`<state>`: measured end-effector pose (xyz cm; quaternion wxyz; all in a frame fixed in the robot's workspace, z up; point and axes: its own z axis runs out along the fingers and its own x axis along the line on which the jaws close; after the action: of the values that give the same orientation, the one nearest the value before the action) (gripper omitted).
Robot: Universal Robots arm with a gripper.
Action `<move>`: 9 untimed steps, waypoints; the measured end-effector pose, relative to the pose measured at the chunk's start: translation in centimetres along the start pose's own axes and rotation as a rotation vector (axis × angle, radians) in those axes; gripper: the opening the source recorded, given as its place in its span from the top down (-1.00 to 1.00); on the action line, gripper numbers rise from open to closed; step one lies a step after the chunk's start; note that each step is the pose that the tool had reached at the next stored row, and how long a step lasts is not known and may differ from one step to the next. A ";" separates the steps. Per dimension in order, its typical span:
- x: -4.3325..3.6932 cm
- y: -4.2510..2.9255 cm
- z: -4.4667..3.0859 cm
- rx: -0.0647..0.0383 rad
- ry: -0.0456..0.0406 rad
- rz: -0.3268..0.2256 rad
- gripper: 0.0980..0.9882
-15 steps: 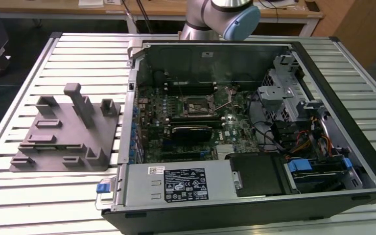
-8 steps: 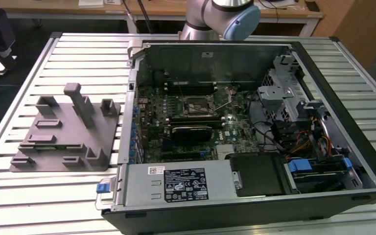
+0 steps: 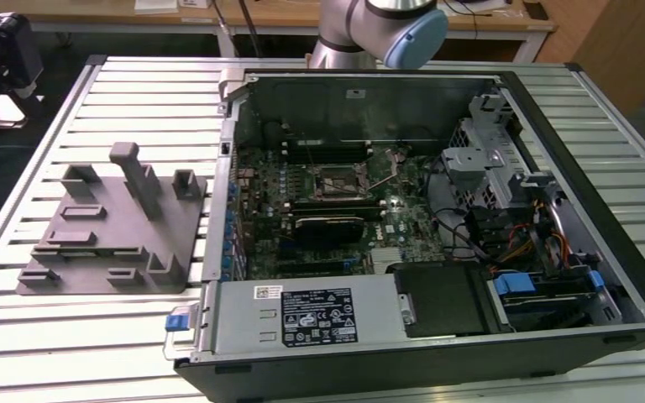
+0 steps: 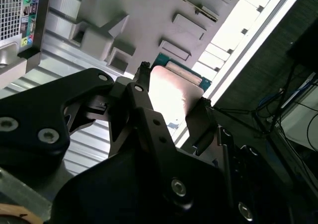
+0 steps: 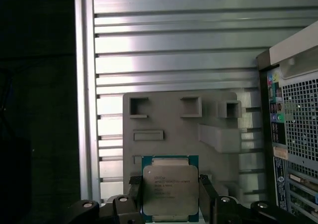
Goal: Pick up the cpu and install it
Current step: 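Pick up the cpu and move it towards the insertion slot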
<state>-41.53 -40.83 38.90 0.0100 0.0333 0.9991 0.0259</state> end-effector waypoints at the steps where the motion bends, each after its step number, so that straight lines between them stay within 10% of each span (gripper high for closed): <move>1: -0.24 0.02 0.00 0.000 0.0001 0.000 0.00; 9: -2.14 0.18 0.05 0.000 0.0000 0.000 0.00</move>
<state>-39.38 -40.79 38.90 0.0100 0.0333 0.9991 0.0259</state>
